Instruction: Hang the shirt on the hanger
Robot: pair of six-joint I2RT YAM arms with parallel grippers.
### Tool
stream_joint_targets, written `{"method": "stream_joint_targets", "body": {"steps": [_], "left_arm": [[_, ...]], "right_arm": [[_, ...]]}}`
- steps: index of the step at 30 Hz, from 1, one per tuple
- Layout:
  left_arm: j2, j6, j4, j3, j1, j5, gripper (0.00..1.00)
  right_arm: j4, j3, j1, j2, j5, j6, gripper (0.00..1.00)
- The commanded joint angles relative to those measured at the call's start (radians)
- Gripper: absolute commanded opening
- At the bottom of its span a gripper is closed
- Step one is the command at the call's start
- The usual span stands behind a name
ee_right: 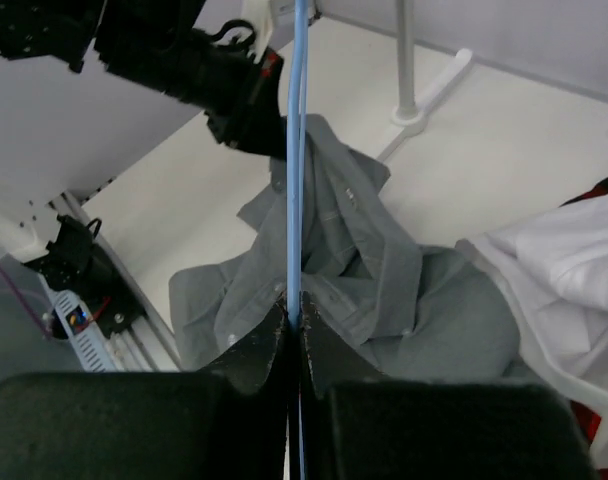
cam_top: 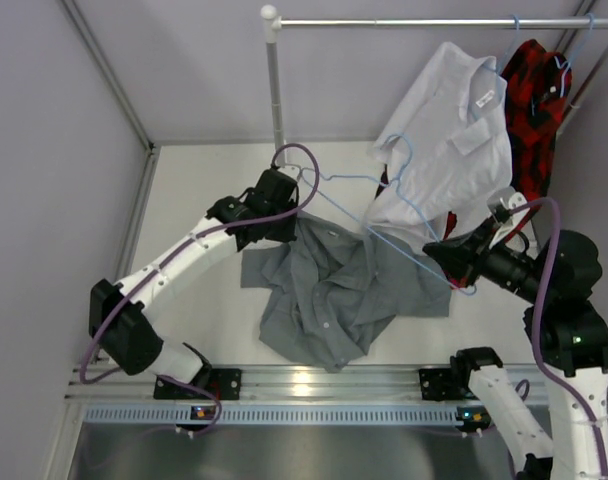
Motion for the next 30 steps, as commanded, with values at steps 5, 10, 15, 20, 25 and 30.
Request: {"method": "stream_joint_targets", "body": {"steps": [5,10,15,20,25,30], "left_arm": [[0.080,0.011,0.057,0.078,0.042,0.089,0.00],[0.106,-0.021,0.066,0.108,0.059,0.118,0.00],[0.133,-0.037,0.069,0.137,0.061,0.211,0.00],[0.097,-0.054,0.102,0.096,0.059,0.319,0.00],[0.052,-0.072,0.133,0.066,0.051,0.368,0.00],[0.075,-0.023,0.126,0.086,0.050,0.416,0.00]], "right_arm": [[-0.189,-0.095,0.048,-0.138,-0.033,-0.007,0.00],[-0.275,-0.123,0.131,-0.173,0.104,-0.021,0.00],[-0.265,-0.174,0.145,-0.175,0.106,-0.011,0.00],[-0.153,-0.213,0.145,-0.137,0.124,0.048,0.00],[-0.029,-0.249,0.145,-0.055,0.074,0.082,0.00],[0.126,-0.296,0.179,-0.023,-0.002,0.142,0.00]]}}
